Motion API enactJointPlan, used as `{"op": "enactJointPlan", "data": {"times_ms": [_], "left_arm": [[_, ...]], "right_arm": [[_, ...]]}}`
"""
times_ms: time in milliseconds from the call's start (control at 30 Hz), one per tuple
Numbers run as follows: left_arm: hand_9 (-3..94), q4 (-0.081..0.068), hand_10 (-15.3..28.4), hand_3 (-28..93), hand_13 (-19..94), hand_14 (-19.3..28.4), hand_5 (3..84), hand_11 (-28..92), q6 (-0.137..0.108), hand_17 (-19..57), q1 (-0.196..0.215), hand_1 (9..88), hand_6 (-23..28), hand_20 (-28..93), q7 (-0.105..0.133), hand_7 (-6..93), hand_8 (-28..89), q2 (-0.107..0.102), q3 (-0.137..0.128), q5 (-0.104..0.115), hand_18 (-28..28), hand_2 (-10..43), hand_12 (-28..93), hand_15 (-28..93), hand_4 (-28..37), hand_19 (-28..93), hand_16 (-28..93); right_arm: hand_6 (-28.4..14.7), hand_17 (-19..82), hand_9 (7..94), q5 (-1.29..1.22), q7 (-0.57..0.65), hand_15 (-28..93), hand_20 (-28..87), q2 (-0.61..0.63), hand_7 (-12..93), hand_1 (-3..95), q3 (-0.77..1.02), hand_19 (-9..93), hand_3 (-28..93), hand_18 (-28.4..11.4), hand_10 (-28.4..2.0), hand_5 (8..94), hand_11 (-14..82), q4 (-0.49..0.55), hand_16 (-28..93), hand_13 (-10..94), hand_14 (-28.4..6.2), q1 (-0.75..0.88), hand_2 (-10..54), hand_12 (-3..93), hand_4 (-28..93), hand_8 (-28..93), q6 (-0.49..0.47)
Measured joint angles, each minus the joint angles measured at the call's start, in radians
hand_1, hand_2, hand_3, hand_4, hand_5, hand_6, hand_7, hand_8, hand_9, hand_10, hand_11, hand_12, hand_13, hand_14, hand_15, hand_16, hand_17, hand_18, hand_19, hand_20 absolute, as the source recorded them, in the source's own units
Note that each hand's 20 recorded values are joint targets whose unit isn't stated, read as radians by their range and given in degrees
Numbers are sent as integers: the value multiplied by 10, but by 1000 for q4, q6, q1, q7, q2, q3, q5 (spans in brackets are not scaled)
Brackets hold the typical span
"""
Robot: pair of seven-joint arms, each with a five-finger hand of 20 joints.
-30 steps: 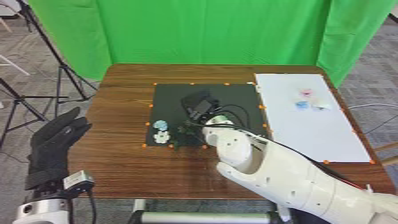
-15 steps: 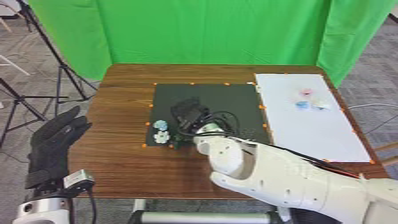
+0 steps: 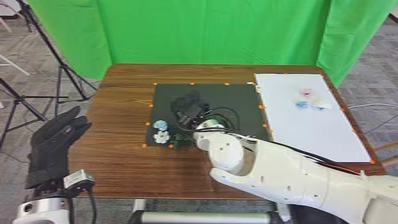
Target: Arrange flowers
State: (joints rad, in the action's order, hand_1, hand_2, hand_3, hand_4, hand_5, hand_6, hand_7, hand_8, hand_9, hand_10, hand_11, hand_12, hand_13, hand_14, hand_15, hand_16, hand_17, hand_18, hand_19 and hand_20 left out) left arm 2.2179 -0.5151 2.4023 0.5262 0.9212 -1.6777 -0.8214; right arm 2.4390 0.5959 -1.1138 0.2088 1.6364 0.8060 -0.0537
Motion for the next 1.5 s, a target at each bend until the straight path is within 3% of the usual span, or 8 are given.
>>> {"op": "enactJointPlan", "data": {"times_ms": [167, 700, 1000, 1500], "left_arm": [[369, 0, 199, 840, 255, 271, 410, 374, 0, -91, 1, 268, 101, 28, 0, 177, -110, 0, -1, 0, 217, 33, 80, 627, -163, 574, -157], [370, 0, 199, 840, 254, 272, 409, 374, 0, -91, 1, 269, 101, 28, -4, 179, -111, 2, -1, -1, 218, 34, 80, 627, -163, 575, -158], [370, 0, 199, 841, 255, 272, 409, 374, 0, -90, 4, 270, 101, 28, -4, 179, -110, 3, -5, -1, 218, 33, 79, 627, -161, 575, -158], [370, 1, 199, 841, 255, 271, 410, 374, 0, -90, 14, 271, 102, 27, -4, 178, -111, 4, -8, -4, 218, 32, 79, 628, -160, 575, -158]], "right_arm": [[-27, 271, 830, 23, -34, 791, -78, -5, 273, 478, 78, 850, 771, -185, -89, 737, 198, 17, 213, 761, -77, 54, -95, 345, -281, 31, -66], [-41, 243, 755, 54, -65, 801, -31, -24, 240, 423, 106, 821, 805, -203, -126, 695, 284, 32, 206, 725, -96, 98, -95, 271, -272, 16, -109], [-48, 226, 716, 70, -83, 807, 14, -26, 236, 387, 139, 797, 831, -214, -151, 667, 339, 48, 198, 706, -103, 116, -95, 210, -257, -116, -149], [-68, 193, 638, 81, -104, 815, 32, -31, 210, 341, 164, 775, 832, -225, -180, 608, 336, 68, 188, 658, -126, 135, -95, 193, -250, -115, -181]]}}
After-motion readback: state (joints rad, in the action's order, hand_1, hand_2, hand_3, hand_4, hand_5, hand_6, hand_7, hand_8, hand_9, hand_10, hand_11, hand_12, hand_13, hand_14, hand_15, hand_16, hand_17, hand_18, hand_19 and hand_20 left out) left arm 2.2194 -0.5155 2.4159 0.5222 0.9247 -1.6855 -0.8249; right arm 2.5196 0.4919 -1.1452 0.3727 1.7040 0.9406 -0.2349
